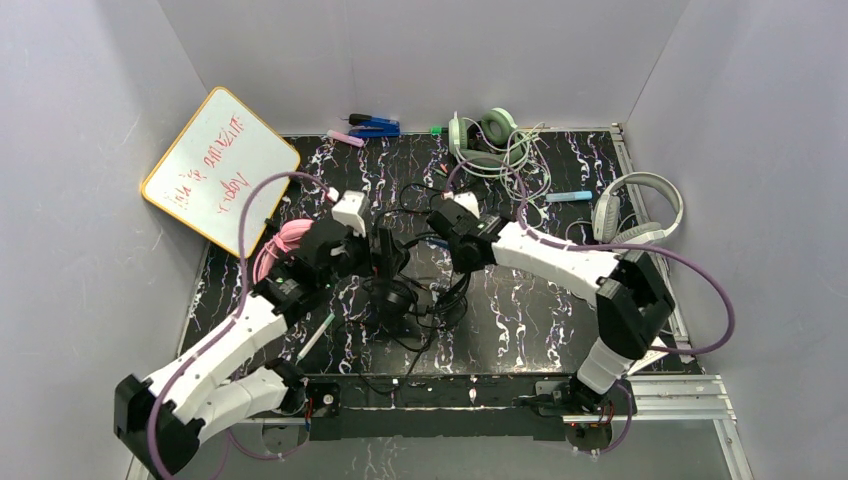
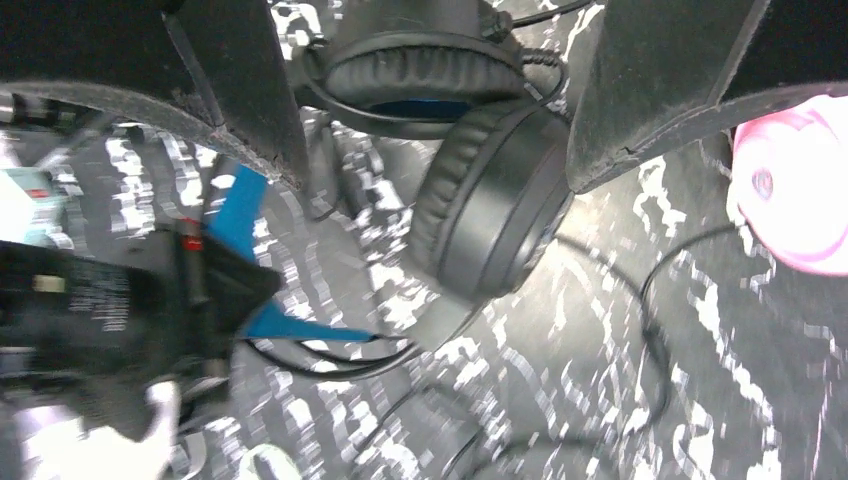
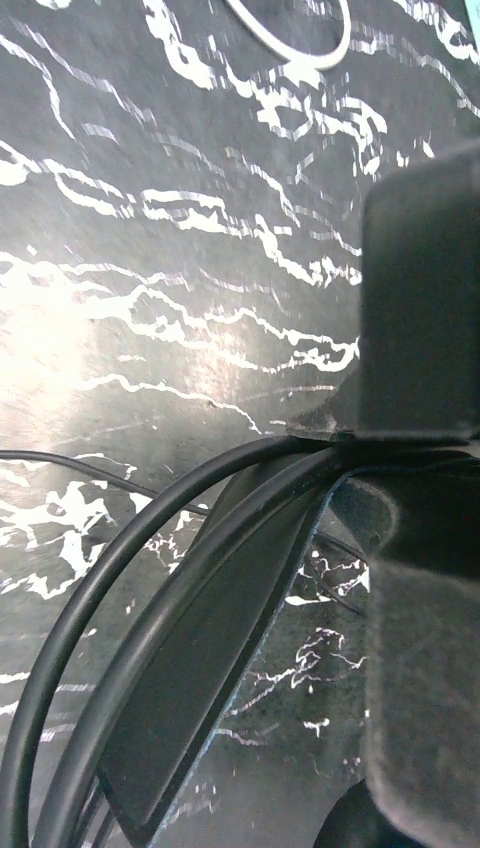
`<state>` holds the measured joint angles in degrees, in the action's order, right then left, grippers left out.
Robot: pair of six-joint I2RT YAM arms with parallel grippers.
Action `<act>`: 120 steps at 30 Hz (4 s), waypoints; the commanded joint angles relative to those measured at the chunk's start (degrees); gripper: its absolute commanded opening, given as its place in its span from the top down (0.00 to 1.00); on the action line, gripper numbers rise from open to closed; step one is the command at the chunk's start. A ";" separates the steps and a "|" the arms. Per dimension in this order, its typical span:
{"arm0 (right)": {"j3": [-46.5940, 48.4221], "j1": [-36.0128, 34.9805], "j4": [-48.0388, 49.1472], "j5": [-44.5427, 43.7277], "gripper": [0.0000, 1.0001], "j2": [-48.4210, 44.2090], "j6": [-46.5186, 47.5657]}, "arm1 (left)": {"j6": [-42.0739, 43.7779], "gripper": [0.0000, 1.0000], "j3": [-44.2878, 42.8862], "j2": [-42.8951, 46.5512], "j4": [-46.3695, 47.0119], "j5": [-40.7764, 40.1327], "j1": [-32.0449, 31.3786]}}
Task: Wrap the headphones
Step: Pick up the headphones from the center of the board, then wrap the headphones cable around the headphones.
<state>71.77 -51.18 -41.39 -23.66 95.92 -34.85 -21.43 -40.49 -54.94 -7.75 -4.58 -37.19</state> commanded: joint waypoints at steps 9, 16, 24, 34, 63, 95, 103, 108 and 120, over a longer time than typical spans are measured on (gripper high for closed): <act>20.51 14.96 -12.04 4.58 0.99 -15.32 10.72 | 1.47 0.02 -5.63 17.48 -5.07 8.78 0.15; 45.57 23.74 -20.83 17.30 0.99 -12.62 10.86 | -1.05 0.02 6.17 17.66 16.10 19.40 -0.03; 61.15 24.60 -25.10 27.42 0.99 -7.15 6.08 | -3.31 0.02 10.83 5.22 38.72 19.35 -3.49; 54.48 24.97 -18.78 26.48 0.99 -11.45 2.53 | -0.18 0.01 13.07 -10.02 49.94 9.05 -14.07; 55.38 25.01 -21.45 28.82 0.99 -15.29 1.73 | 38.73 0.07 -4.92 -43.67 69.44 24.57 -11.11; 48.54 25.34 -20.35 5.19 0.99 -16.14 0.84 | 9.51 1.00 3.69 -9.62 23.54 -28.34 6.41; 46.27 25.34 -19.96 -6.90 0.99 -22.65 -0.02 | -9.37 1.00 -8.05 -14.93 1.27 -31.57 19.44; 43.21 25.29 -18.98 -9.63 0.99 -25.60 0.53 | -13.29 0.95 -13.91 -19.56 -4.71 -30.73 24.18; 46.56 25.34 -20.49 9.12 0.99 -19.92 0.63 | -7.27 0.01 -4.69 -10.51 23.79 17.03 23.26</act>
<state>115.72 -25.89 -66.22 -22.11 75.40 -31.40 -27.31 -47.70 -68.71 4.82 -7.70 -13.39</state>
